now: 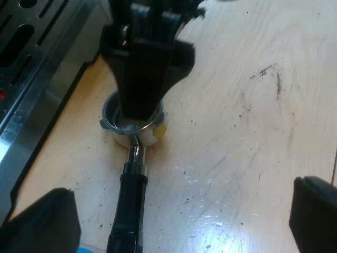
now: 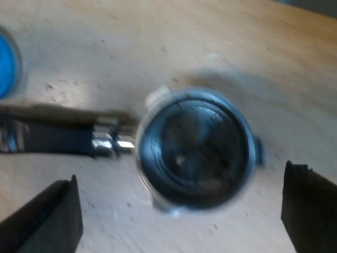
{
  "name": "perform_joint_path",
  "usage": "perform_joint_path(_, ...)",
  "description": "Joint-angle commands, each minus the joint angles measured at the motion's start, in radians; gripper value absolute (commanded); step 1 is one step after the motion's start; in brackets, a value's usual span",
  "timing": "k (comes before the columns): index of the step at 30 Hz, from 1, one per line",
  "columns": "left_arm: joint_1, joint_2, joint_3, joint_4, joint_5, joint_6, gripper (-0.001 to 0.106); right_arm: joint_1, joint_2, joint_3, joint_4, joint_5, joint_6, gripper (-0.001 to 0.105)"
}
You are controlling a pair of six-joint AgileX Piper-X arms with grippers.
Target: Put the handle in the coffee machine
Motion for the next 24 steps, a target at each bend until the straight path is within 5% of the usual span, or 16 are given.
perform_joint_path(1, 0.002, -0.003, -0.009, -0.006, 0.014, -0.015, 0.082, -0.003, 0.04, -0.049, -0.011, -0.009, -0.03, 0.079)
perform_joint_path(24, 0.002, -0.003, -0.009, 0.002, 0.014, -0.015, 0.082, -0.003, 0.19, -0.065, 0.012, -0.001, -0.064, 0.079)
